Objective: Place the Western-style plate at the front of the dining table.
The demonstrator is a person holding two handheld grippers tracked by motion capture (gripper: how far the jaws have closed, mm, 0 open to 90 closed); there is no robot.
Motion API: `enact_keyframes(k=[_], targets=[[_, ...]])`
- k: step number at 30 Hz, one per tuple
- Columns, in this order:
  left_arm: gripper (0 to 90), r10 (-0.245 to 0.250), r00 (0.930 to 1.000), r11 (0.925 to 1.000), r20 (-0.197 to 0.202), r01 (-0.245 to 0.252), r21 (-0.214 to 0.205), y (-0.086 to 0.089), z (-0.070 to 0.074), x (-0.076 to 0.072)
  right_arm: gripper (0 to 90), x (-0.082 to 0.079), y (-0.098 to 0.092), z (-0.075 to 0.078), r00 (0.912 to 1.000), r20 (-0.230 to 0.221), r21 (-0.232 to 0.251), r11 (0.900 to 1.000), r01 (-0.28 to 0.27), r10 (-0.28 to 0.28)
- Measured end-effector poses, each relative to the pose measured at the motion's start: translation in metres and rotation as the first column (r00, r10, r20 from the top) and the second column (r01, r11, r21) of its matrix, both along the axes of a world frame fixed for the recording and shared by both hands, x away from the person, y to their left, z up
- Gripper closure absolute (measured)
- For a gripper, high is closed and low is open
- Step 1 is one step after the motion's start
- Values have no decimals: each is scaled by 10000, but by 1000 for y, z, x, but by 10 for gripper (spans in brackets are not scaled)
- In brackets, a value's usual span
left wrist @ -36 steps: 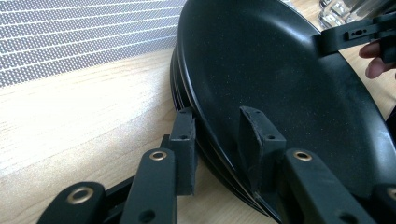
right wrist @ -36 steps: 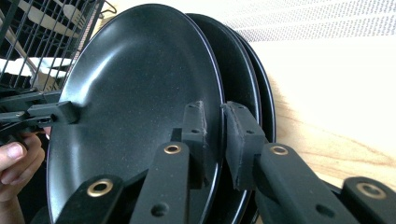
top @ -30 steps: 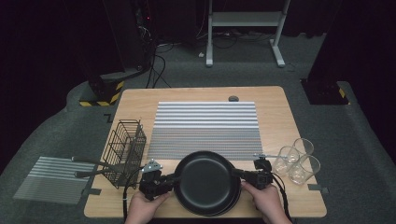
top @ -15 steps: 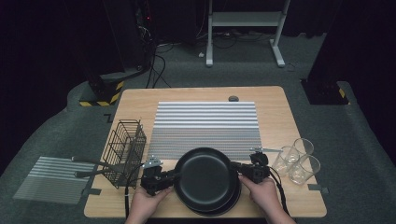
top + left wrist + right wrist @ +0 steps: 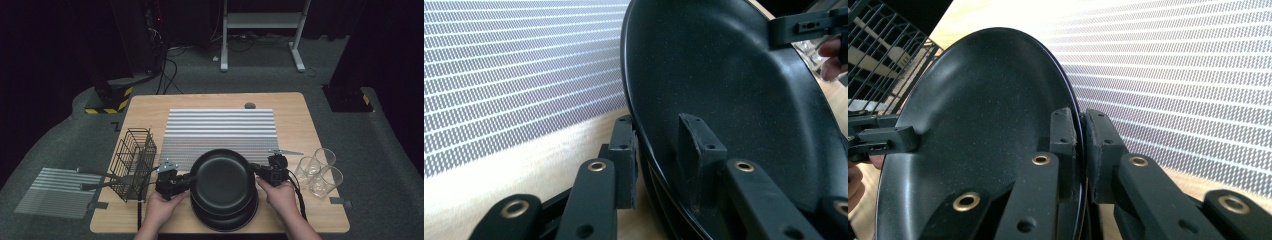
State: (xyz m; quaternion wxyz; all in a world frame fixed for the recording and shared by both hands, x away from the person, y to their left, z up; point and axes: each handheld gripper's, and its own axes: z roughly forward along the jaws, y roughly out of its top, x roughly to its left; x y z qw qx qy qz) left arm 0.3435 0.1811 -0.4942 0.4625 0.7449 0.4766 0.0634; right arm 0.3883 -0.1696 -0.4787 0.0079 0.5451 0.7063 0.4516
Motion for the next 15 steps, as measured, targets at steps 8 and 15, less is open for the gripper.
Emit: enact_keyframes(k=[8,15], targets=[[687,311,9995,9994,22,-311,-180,-2,-3,1,828,3,-1,-1,10000,-31,-123,9999,-82,82],[672,343,9969,9993,706,-351,95,-5,-6,-1,749,5,-3,-5,9997,62,273,9993,-246,244]])
